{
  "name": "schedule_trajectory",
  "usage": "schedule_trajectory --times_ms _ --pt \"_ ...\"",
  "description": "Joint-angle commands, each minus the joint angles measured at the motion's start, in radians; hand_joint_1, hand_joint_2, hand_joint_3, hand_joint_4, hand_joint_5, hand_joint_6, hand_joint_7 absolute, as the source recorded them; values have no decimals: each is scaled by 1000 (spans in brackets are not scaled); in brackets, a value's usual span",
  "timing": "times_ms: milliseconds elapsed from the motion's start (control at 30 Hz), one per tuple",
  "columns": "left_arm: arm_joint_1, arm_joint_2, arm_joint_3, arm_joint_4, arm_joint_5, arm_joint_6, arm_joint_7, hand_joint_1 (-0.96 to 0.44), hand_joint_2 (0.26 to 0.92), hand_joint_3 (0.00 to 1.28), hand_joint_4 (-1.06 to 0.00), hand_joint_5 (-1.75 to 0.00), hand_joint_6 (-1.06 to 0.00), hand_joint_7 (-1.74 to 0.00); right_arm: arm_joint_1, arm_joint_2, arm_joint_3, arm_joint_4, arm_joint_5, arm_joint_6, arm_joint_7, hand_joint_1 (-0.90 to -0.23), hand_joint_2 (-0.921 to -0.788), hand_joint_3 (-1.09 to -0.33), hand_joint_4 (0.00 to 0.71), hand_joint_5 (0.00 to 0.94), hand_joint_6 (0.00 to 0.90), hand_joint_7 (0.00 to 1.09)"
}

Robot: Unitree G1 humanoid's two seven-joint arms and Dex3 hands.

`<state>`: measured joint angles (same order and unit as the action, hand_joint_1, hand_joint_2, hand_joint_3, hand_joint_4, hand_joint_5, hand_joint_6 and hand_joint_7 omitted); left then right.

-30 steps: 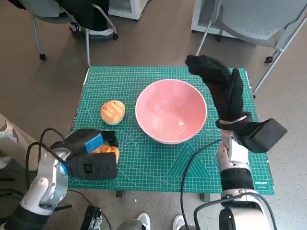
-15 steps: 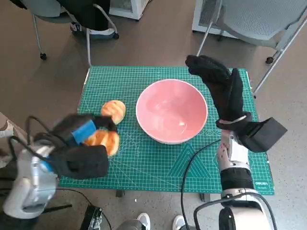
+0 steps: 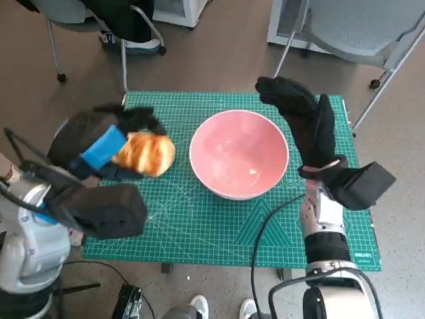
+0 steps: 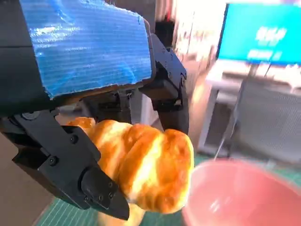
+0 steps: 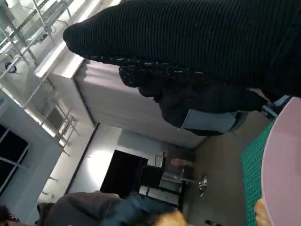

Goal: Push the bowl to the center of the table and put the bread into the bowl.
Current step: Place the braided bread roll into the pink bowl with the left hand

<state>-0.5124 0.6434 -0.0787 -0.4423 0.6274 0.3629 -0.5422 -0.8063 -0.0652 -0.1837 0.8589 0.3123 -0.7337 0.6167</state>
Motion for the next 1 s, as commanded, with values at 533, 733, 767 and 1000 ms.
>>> schedule_trajectory --times_ms 533,733,767,1000 --pt "-362 -198 -229 384 8 -140 50 2 914 37 -765 -1138 -653 -1085 41 -12 -15 -18 8 0 12 -684 -921 -765 228 1 129 434" --pt "-452 -249 -266 568 1 -218 88 2 918 34 -763 -1121 -637 -1121 58 -23 -25 -35 9 -3 3 -680 -921 -763 228 1 119 434" --pt "-463 -254 -269 594 -2 -230 92 2 919 34 -762 -1120 -636 -1123 60 -25 -27 -38 9 -3 0 -676 -921 -764 228 1 117 433" --pt "-532 -290 -291 748 -3 -295 115 1 919 34 -764 -1095 -628 -1155 83 -33 -38 -75 1 -3 -29 -653 -921 -773 225 0 108 436"
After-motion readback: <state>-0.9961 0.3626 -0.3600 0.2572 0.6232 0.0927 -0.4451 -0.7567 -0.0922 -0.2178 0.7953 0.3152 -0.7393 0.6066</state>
